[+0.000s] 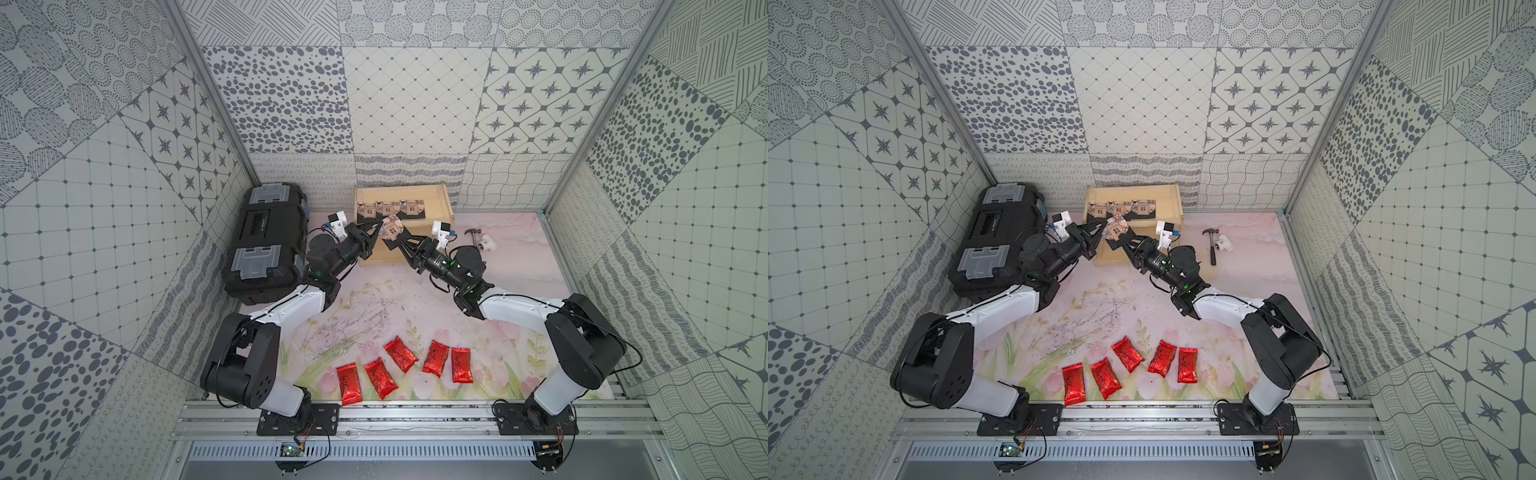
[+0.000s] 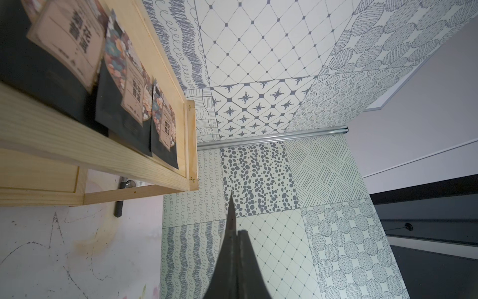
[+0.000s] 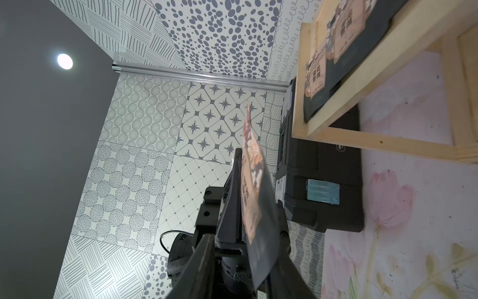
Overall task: Place the tea bags on the shelf by color
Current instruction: Pick up the tea bag from the center of the board.
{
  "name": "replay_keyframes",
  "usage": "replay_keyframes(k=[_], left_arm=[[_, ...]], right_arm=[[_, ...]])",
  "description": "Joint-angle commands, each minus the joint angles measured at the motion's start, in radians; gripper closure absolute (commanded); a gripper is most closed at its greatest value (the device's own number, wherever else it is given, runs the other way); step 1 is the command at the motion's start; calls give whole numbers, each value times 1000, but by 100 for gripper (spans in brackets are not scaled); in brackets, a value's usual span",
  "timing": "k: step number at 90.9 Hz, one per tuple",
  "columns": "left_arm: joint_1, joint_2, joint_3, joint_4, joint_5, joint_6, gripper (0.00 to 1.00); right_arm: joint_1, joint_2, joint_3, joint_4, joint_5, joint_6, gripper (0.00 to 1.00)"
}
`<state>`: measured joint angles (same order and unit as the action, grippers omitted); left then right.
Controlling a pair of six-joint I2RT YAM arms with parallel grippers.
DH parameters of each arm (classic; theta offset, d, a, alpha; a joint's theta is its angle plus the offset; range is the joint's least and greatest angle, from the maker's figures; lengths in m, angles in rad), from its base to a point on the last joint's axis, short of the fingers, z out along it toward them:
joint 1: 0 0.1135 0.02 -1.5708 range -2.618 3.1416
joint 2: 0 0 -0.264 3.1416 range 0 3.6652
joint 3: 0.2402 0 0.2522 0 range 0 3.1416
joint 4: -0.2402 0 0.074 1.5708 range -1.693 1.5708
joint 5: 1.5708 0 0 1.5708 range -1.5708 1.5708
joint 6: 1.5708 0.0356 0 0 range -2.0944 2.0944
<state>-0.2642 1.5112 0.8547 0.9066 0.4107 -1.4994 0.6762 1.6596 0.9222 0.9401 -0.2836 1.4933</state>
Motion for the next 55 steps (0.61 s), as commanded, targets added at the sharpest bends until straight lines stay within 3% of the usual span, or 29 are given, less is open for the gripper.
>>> replay_keyframes(k=[1,18,31,44,55], left_arm=[[-5,-1,-3,124,-6,-24,100],[-9,-10,-14,114,0,-22,100],[-10,-14,-32,112,3,-19,100],[-10,-20,-38,102,13,-14,100],[-5,-48,-39,69,28,31,59]], right_arm=[[-10,18,16,70,2,-1,71],[-21,28,7,80,5,-3,82],[-26,22,-7,74,4,-19,100],[-34,-12,-21,19,16,-55,100],[-64,-62,-31,-47,32,-108,100]])
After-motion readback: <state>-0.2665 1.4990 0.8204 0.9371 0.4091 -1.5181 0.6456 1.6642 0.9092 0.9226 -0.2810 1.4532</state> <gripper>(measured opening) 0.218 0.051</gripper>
